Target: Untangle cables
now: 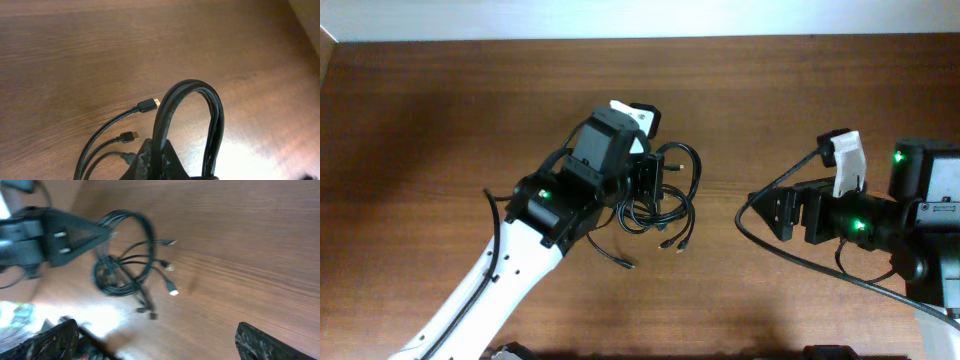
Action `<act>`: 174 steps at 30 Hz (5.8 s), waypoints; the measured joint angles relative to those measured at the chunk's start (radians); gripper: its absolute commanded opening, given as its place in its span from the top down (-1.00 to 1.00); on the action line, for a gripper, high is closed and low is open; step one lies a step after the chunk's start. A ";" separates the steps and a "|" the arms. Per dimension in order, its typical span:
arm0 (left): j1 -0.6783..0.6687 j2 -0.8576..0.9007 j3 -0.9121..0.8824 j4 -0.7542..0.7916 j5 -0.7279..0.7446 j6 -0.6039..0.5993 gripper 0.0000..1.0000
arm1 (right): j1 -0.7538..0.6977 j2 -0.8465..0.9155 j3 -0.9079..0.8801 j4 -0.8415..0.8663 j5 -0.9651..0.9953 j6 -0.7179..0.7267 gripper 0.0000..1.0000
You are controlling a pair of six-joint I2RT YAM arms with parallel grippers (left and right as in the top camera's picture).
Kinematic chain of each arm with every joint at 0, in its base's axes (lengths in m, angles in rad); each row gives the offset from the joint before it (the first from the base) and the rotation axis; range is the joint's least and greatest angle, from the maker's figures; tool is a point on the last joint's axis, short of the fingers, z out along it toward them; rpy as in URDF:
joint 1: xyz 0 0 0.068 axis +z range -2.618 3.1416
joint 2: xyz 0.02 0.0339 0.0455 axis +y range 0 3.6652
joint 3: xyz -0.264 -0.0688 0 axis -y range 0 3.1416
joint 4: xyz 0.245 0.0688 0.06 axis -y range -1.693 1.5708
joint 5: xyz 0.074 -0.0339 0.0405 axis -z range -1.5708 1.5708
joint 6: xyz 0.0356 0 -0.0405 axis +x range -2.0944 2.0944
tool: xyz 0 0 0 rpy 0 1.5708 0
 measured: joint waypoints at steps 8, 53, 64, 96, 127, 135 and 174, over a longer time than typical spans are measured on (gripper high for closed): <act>-0.084 0.002 -0.003 0.254 -0.113 -0.279 1.00 | 0.000 0.000 0.000 0.018 -0.248 0.143 -0.90; -0.174 0.002 0.000 0.292 0.065 -0.343 1.00 | -0.005 0.102 0.003 0.034 -0.378 0.108 0.93; -0.180 -0.010 0.006 0.229 0.005 -0.340 1.00 | -0.005 0.107 0.003 0.215 -0.585 0.195 0.92; -0.190 -0.004 0.005 0.338 -0.633 -0.373 1.00 | -0.004 0.104 0.012 0.021 -0.221 0.138 -0.61; -0.309 -0.004 0.005 0.303 -0.651 -0.567 1.00 | -0.004 0.204 0.012 -0.143 -0.181 -0.054 0.92; -0.325 0.004 0.005 0.270 -0.836 -0.560 1.00 | -0.003 0.207 0.014 -0.365 -0.197 -0.364 0.92; -0.301 0.004 0.004 0.441 -0.628 -0.600 1.00 | -0.003 0.207 0.013 -0.041 -0.127 0.269 0.07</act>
